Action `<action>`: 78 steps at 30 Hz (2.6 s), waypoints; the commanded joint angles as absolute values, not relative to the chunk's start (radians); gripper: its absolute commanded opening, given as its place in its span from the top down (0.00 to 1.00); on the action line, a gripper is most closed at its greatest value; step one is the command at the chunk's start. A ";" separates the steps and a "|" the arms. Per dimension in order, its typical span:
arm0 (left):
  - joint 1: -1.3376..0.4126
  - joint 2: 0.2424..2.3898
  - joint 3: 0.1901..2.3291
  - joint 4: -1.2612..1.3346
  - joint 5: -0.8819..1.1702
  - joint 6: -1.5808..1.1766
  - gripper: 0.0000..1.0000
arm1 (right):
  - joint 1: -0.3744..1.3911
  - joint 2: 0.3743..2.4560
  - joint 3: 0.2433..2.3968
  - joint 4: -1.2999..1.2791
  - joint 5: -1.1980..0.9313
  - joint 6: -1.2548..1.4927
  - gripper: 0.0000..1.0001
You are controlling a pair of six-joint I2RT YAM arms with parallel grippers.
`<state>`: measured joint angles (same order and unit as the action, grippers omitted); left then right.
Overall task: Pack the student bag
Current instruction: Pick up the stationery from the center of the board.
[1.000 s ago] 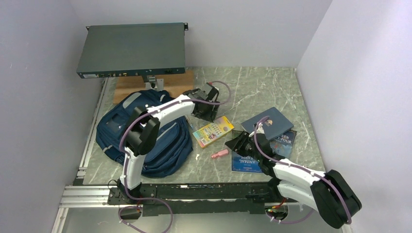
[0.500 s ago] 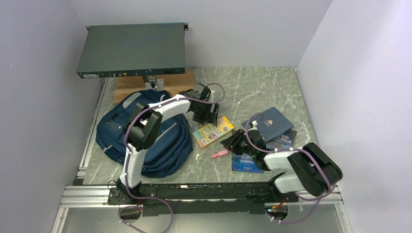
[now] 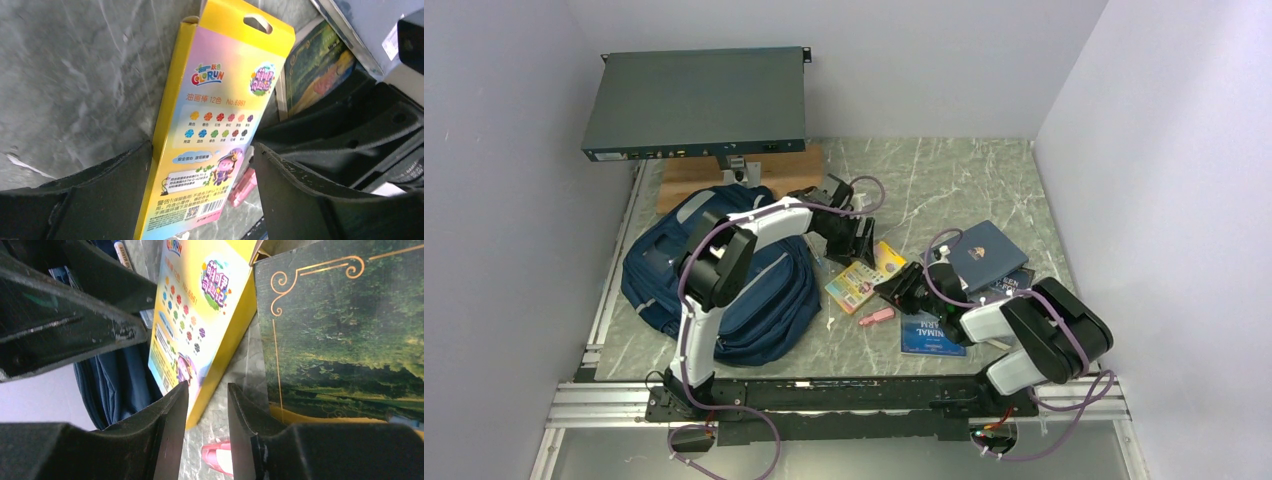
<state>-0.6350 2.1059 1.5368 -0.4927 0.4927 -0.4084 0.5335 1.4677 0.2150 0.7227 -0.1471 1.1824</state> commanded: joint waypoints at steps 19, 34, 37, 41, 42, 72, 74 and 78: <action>-0.644 1.720 1.177 -0.276 0.554 -0.581 0.23 | 0.535 1.845 0.368 1.165 -0.574 1.113 0.60; -0.644 1.546 0.994 -0.286 0.427 -0.600 0.23 | 0.579 1.939 0.486 1.112 -0.603 1.056 0.58; -0.644 1.498 0.961 -0.309 0.371 -0.599 0.22 | 0.581 1.938 0.524 1.057 -0.621 1.017 0.57; -0.644 1.454 0.966 -0.369 0.274 -0.560 0.16 | 0.582 1.944 0.553 1.023 -0.625 0.997 0.56; -0.644 1.455 0.984 -0.401 0.242 -0.544 0.15 | 0.582 1.951 0.559 1.022 -0.627 0.998 0.56; -0.649 1.695 1.284 -0.516 -0.128 -0.446 0.16 | 0.590 1.998 0.559 1.101 -0.655 1.036 0.57; -0.649 1.720 1.305 -0.519 -0.126 -0.451 0.15 | 0.591 2.000 0.558 1.102 -0.655 1.038 0.57; -0.647 1.765 1.327 -0.543 -0.127 -0.469 0.13 | 0.591 2.009 0.560 1.120 -0.662 1.049 0.57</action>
<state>-0.6495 1.7336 1.2835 -0.4889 -0.0978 -0.4679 0.5823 2.0029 0.5598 1.0821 -0.6594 1.0557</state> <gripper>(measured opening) 0.859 0.433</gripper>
